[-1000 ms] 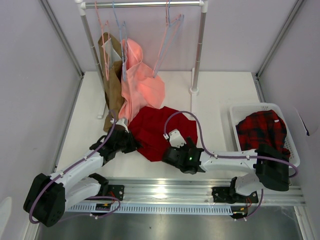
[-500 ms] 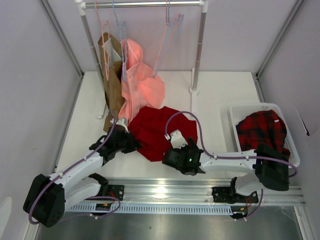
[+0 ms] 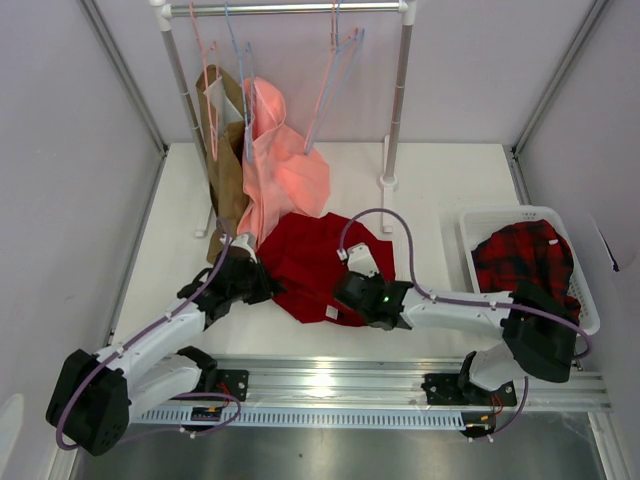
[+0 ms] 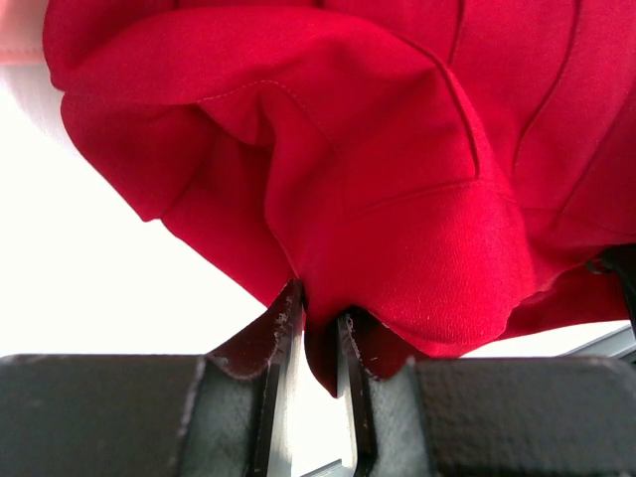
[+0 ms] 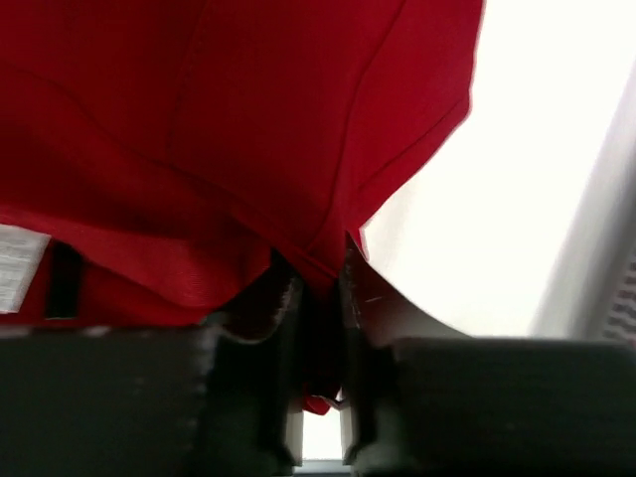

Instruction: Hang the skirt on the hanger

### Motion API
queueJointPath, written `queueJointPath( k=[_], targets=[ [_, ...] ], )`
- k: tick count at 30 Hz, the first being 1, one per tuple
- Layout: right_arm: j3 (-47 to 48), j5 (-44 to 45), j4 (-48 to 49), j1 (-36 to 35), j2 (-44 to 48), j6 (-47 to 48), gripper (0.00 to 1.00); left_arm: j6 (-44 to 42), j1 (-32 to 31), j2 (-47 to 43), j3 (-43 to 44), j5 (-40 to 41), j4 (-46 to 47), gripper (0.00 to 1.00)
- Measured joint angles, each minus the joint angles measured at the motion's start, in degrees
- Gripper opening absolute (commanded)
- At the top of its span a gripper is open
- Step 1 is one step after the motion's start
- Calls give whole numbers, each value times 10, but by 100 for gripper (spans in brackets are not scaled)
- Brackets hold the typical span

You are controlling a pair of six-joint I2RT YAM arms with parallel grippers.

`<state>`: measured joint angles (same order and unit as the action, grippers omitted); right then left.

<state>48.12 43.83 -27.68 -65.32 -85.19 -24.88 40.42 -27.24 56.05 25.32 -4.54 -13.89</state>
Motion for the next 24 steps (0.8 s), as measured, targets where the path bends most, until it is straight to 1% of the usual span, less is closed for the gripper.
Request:
queueJointPath(
  k=[2,5,9,10,11,13,15,17,18,21,24],
  targets=[
    [-2,-54,15,22,23,3,0,-1,0,-1,7,3,-4,22],
    [-21,-180,48,88,102,-2,0,-4,0,-2,16,9,-7,22],
    [-57,-402,113,240,234,-42,0,-4,0,-2,27,14,-7,21],
    [-61,-446,127,269,255,-55,0,-4,0,-2,29,14,-8,21],
    [-65,-509,146,304,275,-72,0,-4,0,-1,32,14,-8,21],
    [-67,-602,183,346,292,-108,0,-4,0,1,38,14,-8,21],
    [-69,-689,230,369,294,-150,0,-4,0,3,46,15,-8,21],
    [-71,-754,278,378,289,-193,0,-4,0,4,54,18,-9,21],
    [-75,-790,318,379,284,-220,0,-4,0,5,60,20,-10,21],
    [-89,-854,429,381,264,-295,2,-4,0,13,70,27,-9,20],
    [-118,-908,583,381,217,-395,4,-4,2,26,71,29,-9,18]
  ],
)
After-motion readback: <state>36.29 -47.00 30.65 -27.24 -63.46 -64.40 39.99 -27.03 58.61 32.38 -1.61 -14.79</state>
